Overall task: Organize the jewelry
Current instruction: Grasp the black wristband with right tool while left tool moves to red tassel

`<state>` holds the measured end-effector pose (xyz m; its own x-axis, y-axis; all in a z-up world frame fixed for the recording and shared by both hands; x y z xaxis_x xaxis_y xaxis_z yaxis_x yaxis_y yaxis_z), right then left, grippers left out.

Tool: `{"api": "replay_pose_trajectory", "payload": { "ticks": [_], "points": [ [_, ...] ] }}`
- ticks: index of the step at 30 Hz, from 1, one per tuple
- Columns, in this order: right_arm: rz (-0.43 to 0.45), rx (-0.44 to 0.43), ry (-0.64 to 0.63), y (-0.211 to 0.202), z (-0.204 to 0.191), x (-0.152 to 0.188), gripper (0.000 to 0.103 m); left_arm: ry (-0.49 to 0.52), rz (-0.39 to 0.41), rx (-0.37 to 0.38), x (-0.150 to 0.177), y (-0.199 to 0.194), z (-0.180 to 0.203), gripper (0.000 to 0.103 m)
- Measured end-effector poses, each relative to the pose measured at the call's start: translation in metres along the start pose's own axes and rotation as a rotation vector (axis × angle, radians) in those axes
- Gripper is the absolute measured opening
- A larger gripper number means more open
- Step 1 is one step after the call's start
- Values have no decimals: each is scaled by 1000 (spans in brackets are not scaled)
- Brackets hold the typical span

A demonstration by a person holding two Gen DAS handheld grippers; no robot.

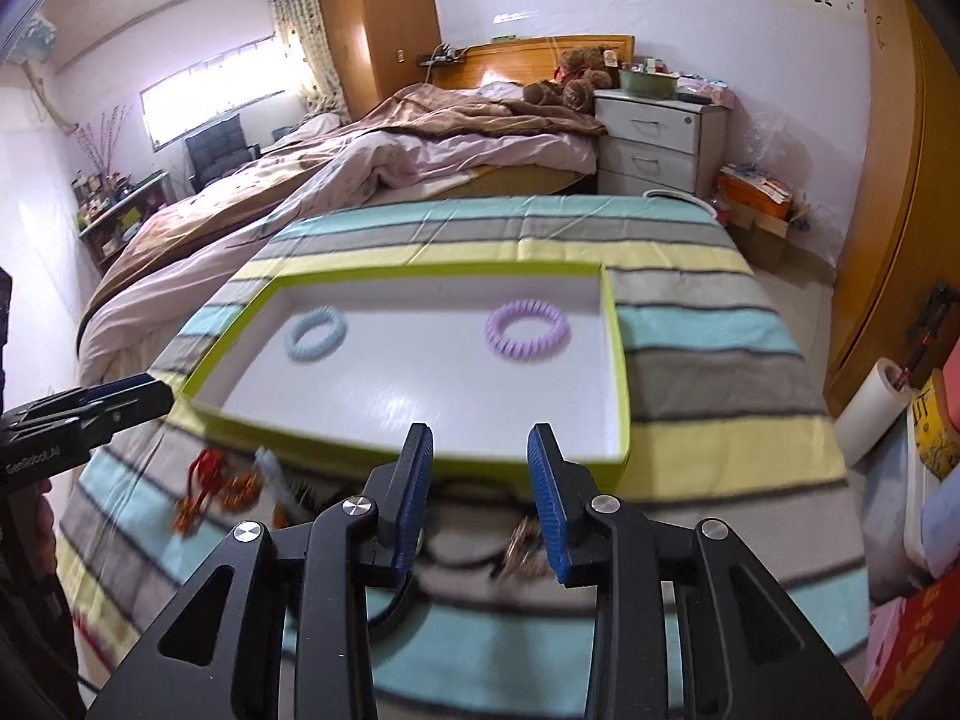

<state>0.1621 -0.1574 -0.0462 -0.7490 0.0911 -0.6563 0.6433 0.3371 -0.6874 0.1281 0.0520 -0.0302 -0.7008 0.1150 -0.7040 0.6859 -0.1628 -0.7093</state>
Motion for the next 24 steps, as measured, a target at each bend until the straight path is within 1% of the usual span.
{"api": "replay_pose_trajectory", "payload": {
  "ticks": [5,7,10,12,16,22,24],
  "points": [
    [-29,-12,23,-2,2,18,34,-40,10,26,18,-7,-2,46],
    [-44,-34,37,-3,0,25,34,-39,6,18,24,-9,-3,46],
    [-75,-66,57,-1,-2,33,34,-49,-3,29,33,-12,-4,46],
    [-100,-55,59,4,-5,40,34,-53,-7,24,39,-13,-6,47],
    [-121,-56,47,9,-13,50,34,-49,-13,40,47,-15,-4,47],
    [-140,7,15,14,-19,62,34,-61,-27,56,57,-16,-3,47],
    [-135,23,10,15,-17,61,34,-73,-27,67,59,-17,-3,47]
  ]
}}
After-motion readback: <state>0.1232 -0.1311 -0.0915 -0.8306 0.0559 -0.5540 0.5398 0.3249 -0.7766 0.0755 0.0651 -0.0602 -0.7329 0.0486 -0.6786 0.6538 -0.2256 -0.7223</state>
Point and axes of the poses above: each gripper's, at about its wrist camera, not at the fingertips, and y roughly the way its jaws point, z to its right, x to its underside, the point moved 7 cm from there along y, roughly the way its jaws point, and after that the axes turned 15 degrees about y, right-handed, at the moved point
